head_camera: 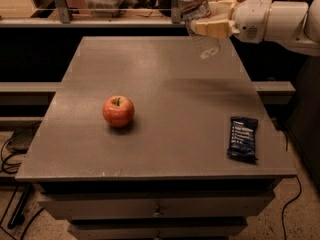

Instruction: Place water bottle upright

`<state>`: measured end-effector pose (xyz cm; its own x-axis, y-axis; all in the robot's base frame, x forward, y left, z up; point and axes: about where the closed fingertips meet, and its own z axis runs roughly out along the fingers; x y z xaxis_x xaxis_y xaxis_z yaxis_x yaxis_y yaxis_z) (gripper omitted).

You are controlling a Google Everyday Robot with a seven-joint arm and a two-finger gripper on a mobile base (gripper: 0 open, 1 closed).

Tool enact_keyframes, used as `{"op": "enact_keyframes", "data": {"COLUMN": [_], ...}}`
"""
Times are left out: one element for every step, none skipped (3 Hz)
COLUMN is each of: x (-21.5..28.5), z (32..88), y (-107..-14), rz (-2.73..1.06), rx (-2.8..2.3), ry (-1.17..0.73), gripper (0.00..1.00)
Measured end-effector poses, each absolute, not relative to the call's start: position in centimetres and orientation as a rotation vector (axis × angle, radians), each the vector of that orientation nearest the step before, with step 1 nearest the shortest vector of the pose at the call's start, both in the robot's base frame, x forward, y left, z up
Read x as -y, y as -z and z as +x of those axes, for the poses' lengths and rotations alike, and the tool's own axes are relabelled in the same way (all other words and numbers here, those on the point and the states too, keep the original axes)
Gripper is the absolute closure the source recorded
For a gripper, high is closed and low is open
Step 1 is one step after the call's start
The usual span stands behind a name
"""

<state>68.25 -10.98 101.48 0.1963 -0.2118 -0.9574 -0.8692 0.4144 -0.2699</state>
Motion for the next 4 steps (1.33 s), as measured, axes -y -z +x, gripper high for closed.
{"op": "enact_keyframes", "data": {"x": [11.1, 11.5, 12.6, 14.0], "z": [68.3, 68.5, 68.8, 68.9], "y": [-101.5, -101.2, -100.8, -100.3], "rz": [-1.081, -1.066, -1.03, -0.998], "rx": [-1.322, -1.26, -1.191, -1.138], "ry": [-0.617, -0.623, -0.624, -0.616], "gripper": [1.0, 1.0, 1.0, 1.0]}}
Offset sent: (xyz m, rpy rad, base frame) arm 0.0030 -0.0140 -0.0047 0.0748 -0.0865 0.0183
